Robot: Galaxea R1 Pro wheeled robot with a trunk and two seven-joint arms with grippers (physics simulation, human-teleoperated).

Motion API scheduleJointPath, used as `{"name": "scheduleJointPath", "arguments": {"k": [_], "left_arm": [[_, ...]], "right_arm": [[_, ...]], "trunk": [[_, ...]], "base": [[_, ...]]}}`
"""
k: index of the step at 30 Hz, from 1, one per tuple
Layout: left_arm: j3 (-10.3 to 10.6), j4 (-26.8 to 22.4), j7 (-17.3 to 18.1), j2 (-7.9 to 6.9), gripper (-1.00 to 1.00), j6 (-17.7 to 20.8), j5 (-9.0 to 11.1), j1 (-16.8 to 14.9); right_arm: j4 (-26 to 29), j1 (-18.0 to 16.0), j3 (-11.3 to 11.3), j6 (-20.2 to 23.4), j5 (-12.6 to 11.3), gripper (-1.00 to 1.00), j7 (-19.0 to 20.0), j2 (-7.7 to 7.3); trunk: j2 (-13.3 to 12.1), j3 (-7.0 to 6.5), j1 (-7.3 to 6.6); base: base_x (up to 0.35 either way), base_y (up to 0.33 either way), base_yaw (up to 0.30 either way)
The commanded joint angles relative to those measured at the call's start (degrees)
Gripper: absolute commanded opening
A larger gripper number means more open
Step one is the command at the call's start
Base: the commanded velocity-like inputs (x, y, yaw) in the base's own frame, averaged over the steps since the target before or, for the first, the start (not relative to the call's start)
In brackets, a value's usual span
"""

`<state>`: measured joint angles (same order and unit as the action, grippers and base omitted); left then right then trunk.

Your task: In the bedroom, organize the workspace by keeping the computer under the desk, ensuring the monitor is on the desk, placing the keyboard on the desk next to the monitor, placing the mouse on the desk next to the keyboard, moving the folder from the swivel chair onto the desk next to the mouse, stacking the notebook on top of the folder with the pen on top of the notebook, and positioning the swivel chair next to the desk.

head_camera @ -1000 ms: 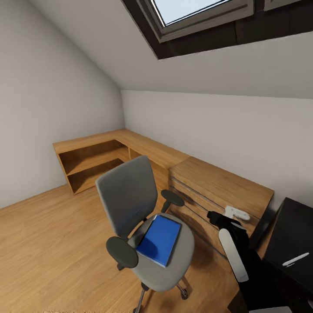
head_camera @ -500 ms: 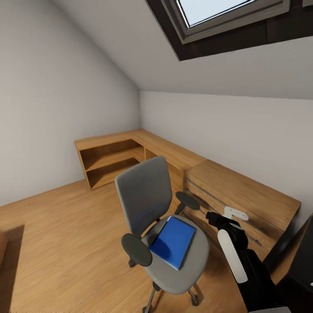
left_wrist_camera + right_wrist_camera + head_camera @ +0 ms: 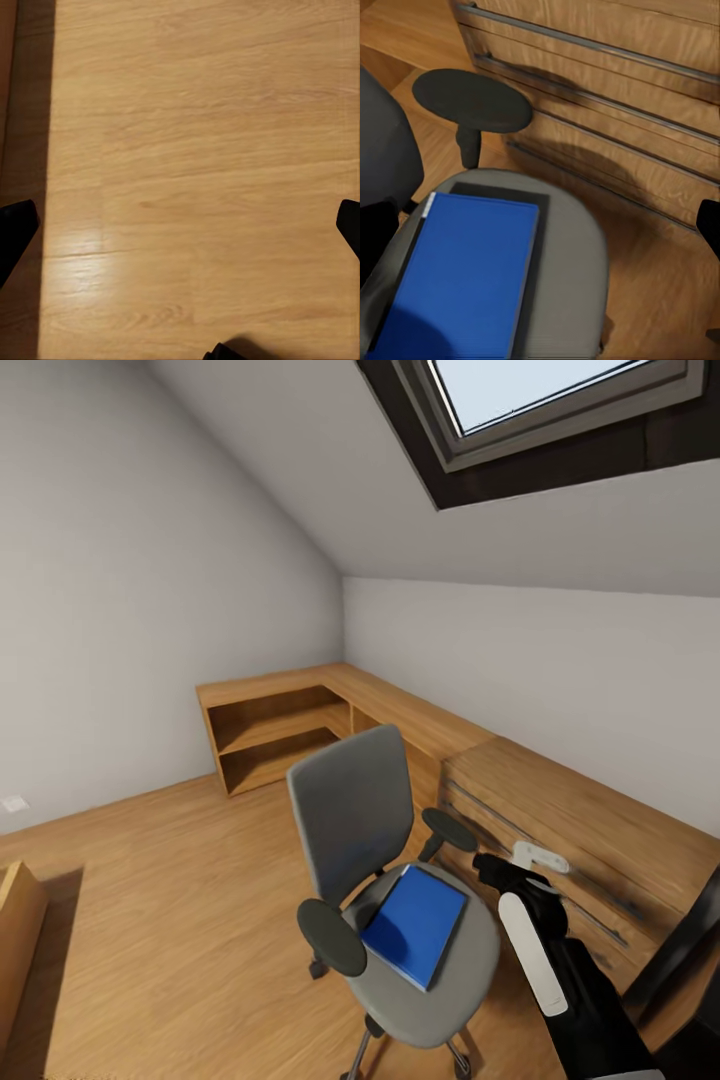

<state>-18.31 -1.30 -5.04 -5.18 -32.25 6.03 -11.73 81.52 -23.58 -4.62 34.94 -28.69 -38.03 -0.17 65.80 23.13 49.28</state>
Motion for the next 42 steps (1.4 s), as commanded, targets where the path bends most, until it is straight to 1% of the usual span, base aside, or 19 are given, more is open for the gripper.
{"name": "scheduleJointPath", "arguments": {"k": [1,5,9,13,14,15,17,21,22,25,26,28,29,32,35,38,39,41,42], "left_arm": [[0.42,0.07,-0.05,0.02,1.00,-0.19,0.60,-0.05],[0.36,0.02,-0.06,0.00,1.00,-0.12,0.64,-0.05],[0.41,-0.16,-0.03,0.05,1.00,0.13,0.64,-0.05],[0.48,-2.38,0.01,0.01,1.00,3.80,0.65,-0.05],[0.47,-4.96,0.02,0.02,1.00,7.68,0.65,-0.05],[0.47,-6.57,0.02,0.03,1.00,10.11,0.65,-0.05],[0.47,-14.38,0.02,0.06,1.00,21.55,0.68,-0.05],[0.47,-23.12,0.03,0.03,1.00,33.08,1.09,-0.05],[0.47,-27.66,0.03,0.05,1.00,38.30,1.89,-0.05],[0.49,-34.49,0.03,0.27,1.00,45.48,3.82,-0.05],[0.53,-38.62,0.00,0.63,1.00,49.89,5.29,-0.05],[0.57,-42.06,-0.06,1.11,1.00,53.98,6.58,-0.03],[0.61,-44.80,-0.09,1.56,1.00,57.64,7.51,-0.07],[0.63,-47.86,-0.12,2.03,1.00,62.16,8.38,-0.60],[0.64,-50.16,-0.12,2.31,1.00,65.42,8.90,-2.02],[0.63,-51.68,-0.05,2.76,1.00,67.57,9.60,-3.66],[0.65,-52.39,-0.02,3.31,1.00,68.54,10.36,-4.41],[0.68,-53.03,0.03,3.95,1.00,69.18,11.25,-4.90],[0.67,-53.66,0.06,4.48,1.00,69.58,12.07,-5.21]], "right_arm": [[-0.41,-0.03,-0.08,-0.20,-0.45,1.00,-0.50,0.06],[-2.45,0.00,-0.33,-2.95,-0.43,1.00,-0.50,0.40],[-3.06,-0.02,-0.45,-4.01,-0.44,1.00,-0.48,0.53],[-3.28,-0.02,-0.88,-4.35,-0.47,1.00,-0.49,0.66],[-3.32,-0.03,-1.29,-4.41,-0.46,1.00,-0.48,0.71],[-3.33,-0.02,-1.50,-4.44,-0.45,1.00,-0.48,0.72],[-3.35,-0.03,-2.04,-4.49,-0.38,1.00,-0.51,0.72],[-3.28,-0.03,-2.24,-4.51,-0.31,1.00,-0.54,0.68],[-3.22,-0.04,-2.27,-4.51,-0.28,1.00,-0.54,0.65],[-3.18,-0.04,-2.29,-4.52,-0.22,1.00,-0.55,0.62],[-3.16,-0.03,-2.30,-4.53,-0.19,1.00,-0.55,0.58],[-3.13,-0.03,-2.31,-4.53,-0.17,1.00,-0.57,0.56],[-3.10,-0.02,-2.31,-4.53,-0.16,1.00,-0.60,0.55],[-2.99,-0.03,-2.32,-4.53,-0.10,1.00,-0.62,0.51],[-2.93,-0.02,-2.26,-4.53,-0.08,1.00,-0.63,0.47],[-2.91,0.00,-2.20,-4.53,-0.06,1.00,-0.62,0.41],[-2.94,-0.02,-2.18,-4.53,-0.06,1.00,-0.60,0.39],[-2.98,-0.01,-2.17,-4.56,-0.05,1.00,-0.58,0.38],[-3.00,-0.01,-2.16,-4.58,-0.05,1.00,-0.57,0.37]], "trunk": [[0.04,-0.02,0.00],[1.24,0.26,0.66],[2.85,0.82,1.54],[4.45,1.48,2.42],[4.85,1.65,2.64],[5.25,1.82,2.86],[6.06,2.18,3.30],[7.66,2.89,4.18],[8.06,3.07,4.39],[9.27,3.60,5.05],[9.67,3.78,5.27],[10.47,4.14,5.71],[10.87,4.32,5.93],[12.07,4.86,6.59],[13.28,5.40,7.25],[14.48,5.94,7.91],[14.88,6.12,8.13],[15.68,6.48,8.57],[16.08,6.66,8.79]], "base": [[0.000,0.000,0.132],[0.000,0.000,0.130],[0.000,0.000,0.115],[0.000,0.000,0.092],[0.000,0.000,0.050],[0.000,0.000,0.040],[0.000,0.000,0.021],[0.000,0.000,0.010],[0.000,0.000,0.004],[0.000,0.000,0.003],[0.000,0.000,0.001],[0.000,0.000,0.001],[0.000,0.000,0.000],[0.000,0.000,0.000],[0.000,0.000,0.000],[0.000,0.000,0.000],[0.000,0.000,0.000],[0.000,0.000,0.000],[0.000,0.000,0.000]]}}
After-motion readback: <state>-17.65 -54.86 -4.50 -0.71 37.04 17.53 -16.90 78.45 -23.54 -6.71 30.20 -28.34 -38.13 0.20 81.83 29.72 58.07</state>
